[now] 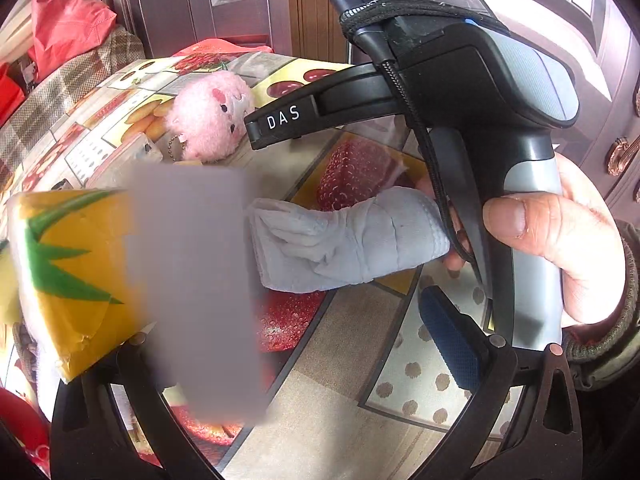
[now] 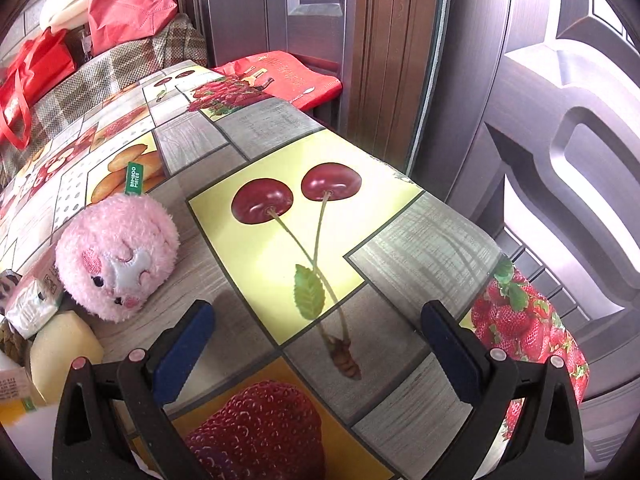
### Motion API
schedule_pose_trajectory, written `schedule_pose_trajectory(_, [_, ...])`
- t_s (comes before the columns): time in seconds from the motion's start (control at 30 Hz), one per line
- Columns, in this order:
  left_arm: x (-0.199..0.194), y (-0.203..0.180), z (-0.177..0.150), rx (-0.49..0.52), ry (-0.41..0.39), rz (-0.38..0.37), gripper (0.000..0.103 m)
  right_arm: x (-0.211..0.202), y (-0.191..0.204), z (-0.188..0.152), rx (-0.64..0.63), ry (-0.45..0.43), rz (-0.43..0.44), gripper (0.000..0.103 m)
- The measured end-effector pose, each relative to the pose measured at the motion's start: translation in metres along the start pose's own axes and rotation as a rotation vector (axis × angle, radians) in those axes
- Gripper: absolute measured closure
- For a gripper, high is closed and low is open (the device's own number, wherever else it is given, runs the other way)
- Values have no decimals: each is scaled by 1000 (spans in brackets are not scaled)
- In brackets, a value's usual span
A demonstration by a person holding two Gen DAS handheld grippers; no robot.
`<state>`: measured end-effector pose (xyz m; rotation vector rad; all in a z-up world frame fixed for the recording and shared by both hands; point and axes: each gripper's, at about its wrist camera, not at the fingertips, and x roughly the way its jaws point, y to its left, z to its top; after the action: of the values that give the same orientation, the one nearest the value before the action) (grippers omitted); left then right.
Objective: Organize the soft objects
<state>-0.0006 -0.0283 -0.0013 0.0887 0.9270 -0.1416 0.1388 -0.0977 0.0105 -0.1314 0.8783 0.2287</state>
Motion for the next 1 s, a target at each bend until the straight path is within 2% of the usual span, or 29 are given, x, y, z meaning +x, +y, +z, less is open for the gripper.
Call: schedule_pose_trajectory(1.0, [1, 1, 0, 0, 1, -1, 1, 0, 1, -1, -2, -3, 12, 0])
